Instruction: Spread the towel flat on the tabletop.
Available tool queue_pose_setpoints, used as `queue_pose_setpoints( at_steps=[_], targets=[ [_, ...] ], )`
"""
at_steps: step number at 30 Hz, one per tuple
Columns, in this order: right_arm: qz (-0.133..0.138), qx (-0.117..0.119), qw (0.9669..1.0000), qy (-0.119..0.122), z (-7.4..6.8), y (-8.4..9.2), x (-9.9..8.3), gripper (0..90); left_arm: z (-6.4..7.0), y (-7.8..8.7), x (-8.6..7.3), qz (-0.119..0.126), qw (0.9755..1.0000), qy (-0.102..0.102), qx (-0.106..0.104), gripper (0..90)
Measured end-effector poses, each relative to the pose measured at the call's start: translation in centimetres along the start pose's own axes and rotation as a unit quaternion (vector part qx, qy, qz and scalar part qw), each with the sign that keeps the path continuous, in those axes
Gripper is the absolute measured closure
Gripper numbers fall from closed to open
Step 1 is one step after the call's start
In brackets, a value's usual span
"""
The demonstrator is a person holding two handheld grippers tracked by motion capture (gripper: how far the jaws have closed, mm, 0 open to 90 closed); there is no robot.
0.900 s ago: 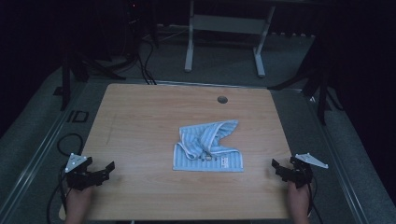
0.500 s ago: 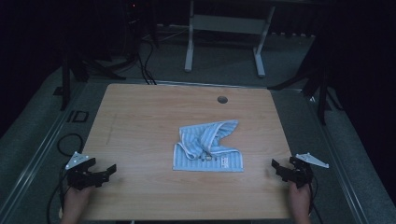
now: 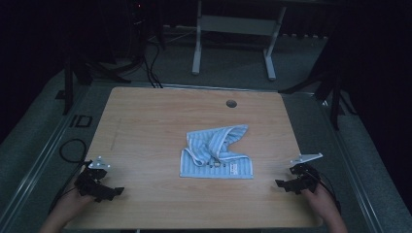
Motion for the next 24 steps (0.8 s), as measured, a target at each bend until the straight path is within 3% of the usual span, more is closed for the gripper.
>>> queue_pose_setpoints(
  at_steps=[3,7,10,14,17,18,20,21,24],
  targets=[
    [-0.053,0.003,0.9983,0.024,-0.4,-0.1,0.1,13.8,0.6,0.2,0.5,-0.035,0.9993,-0.006,-0.007,4.3],
    [-0.107,0.009,0.9936,0.034,-0.6,0.1,0.5,13.9,1.3,-0.1,1.1,-0.09,0.9959,-0.003,-0.008,4.3],
    [-0.134,0.015,0.9898,0.048,-0.7,0.3,1.0,15.2,1.8,-0.6,1.7,-0.108,0.9941,-0.01,-0.004,4.3],
    [-0.188,0.046,0.9792,0.061,-1.6,0.2,0.8,18.0,2.2,-1.2,2.1,-0.136,0.9901,-0.035,0.011,4.3],
    [-0.233,0.062,0.9673,0.08,-2.4,-0.1,0.4,17.5,3.0,-1.7,2.4,-0.159,0.986,-0.048,-0.002,4.3],
    [-0.241,0.064,0.9648,0.084,-2.6,-0.1,0.4,17.2,3.2,-1.8,2.5,-0.167,0.9847,-0.05,-0.006,4.3],
    [-0.245,0.066,0.9635,0.086,-2.7,-0.2,0.4,16.7,3.4,-2.0,2.6,-0.173,0.9834,-0.054,-0.013,4.3],
    [-0.248,0.069,0.9624,0.087,-2.8,-0.2,0.5,16.4,3.8,-2.4,2.9,-0.182,0.9813,-0.06,-0.019,4.3],
    [-0.258,0.074,0.9594,0.088,-3.0,-0.3,0.9,16.9,4.2,-2.9,3.7,-0.166,0.9835,-0.067,-0.022,4.2]
  ],
)
Point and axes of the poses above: each handheld gripper's, and its own axes: y roughly backward along the jaws, x roughly out of its top, z roughly to its right, the point moved 7 cm from there along -y, roughly forward along the jaws, and after that the axes turned 3 degrees about y, right-handed, at the moved point
